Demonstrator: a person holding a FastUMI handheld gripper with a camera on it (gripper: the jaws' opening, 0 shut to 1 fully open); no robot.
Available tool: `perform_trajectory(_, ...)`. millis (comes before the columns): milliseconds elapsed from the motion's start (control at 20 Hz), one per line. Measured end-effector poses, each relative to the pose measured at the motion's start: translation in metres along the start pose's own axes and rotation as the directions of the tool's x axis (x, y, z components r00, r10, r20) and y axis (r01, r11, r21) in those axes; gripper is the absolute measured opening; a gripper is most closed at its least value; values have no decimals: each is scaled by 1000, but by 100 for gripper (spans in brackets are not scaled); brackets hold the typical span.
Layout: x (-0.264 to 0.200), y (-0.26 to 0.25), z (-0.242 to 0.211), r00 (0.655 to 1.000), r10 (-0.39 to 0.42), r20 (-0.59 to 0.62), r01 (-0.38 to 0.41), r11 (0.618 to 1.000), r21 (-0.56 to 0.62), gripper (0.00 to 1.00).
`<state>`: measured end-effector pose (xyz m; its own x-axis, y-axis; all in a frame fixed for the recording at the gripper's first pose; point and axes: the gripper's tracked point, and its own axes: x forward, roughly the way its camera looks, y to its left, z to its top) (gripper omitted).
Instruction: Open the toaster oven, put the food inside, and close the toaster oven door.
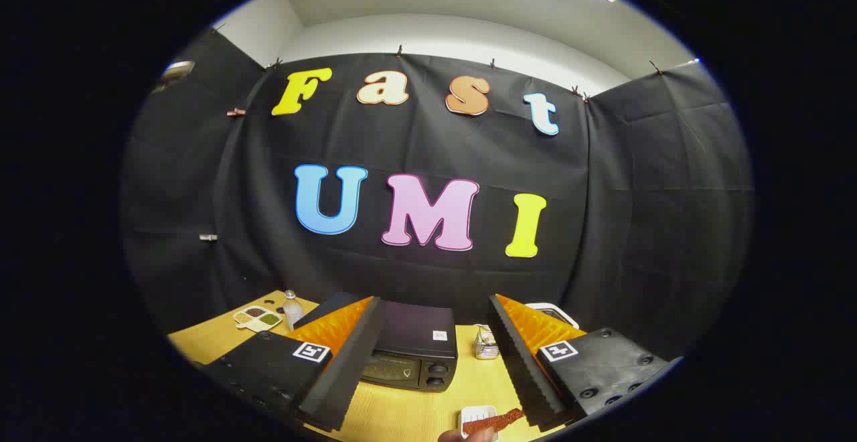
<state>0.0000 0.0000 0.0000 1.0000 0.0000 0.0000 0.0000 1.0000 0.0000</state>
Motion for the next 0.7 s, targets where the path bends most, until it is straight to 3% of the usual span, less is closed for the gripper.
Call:
perform_trajectory(350,-38,-79,16,992,-121,41,122,992,-29,97)
perform_trajectory(700,-24,-64,10,994,-101,32,102,995,-25,97)
